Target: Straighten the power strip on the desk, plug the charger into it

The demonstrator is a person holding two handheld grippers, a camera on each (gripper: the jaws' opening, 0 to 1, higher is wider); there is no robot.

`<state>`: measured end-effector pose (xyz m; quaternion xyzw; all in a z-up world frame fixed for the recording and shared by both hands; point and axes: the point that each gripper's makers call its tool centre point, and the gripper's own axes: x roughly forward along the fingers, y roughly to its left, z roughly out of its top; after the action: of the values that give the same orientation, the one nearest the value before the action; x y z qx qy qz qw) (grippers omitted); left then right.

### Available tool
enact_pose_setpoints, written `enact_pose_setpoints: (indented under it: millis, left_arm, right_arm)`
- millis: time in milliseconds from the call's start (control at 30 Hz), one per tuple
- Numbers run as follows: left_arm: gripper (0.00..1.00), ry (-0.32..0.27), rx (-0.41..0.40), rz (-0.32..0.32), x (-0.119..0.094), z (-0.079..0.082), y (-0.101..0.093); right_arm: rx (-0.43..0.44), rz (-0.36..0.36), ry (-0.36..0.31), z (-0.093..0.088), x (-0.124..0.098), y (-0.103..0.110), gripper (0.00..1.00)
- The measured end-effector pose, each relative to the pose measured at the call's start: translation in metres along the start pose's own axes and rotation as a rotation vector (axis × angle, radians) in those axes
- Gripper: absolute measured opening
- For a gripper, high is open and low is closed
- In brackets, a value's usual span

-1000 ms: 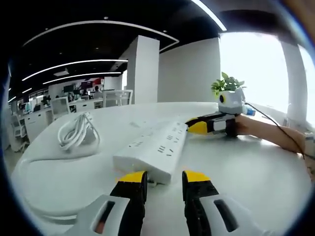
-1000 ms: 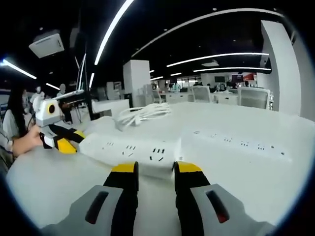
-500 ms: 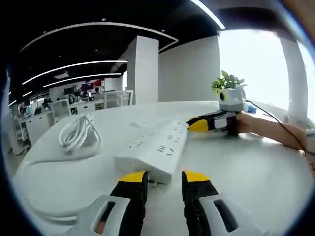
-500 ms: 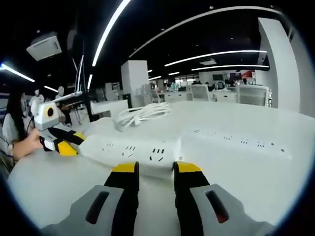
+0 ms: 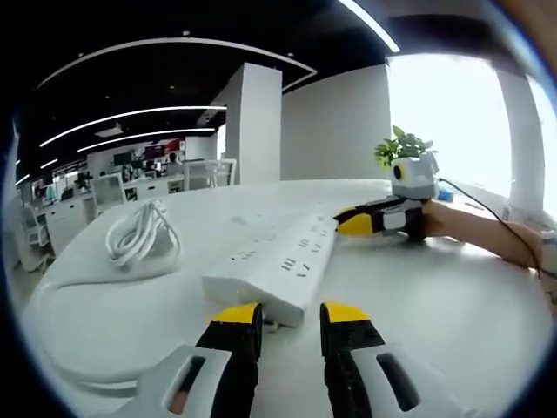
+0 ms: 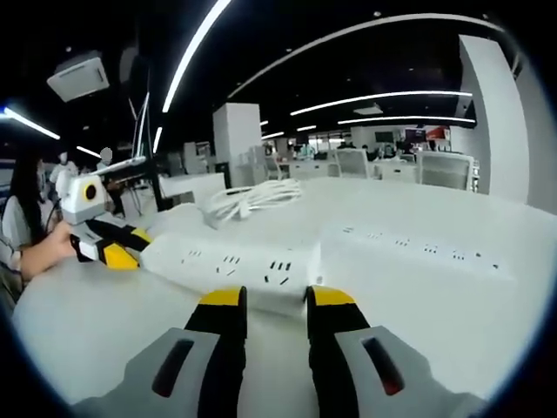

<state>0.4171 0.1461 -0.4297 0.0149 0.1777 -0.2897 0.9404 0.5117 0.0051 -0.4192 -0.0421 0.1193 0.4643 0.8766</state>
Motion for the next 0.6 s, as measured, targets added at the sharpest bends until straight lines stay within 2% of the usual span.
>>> enact_pose_setpoints:
  millis: [333, 600]
  left_arm:
    - [0.27, -0.009, -0.036, -0.014, -0.0032, -0.0005, -0.0010]
    - [0.26, -0.006, -0.028, -0.015, -0.0047, -0.0012, -0.0022]
  right_arm:
    - [-0.019, -0.007, 0.022, -0.0018, -0.0053, 0.0055, 0.26]
    - [-0.014, -0.012, 0.026, -0.0034, -0.0095, 0.0093, 0.26]
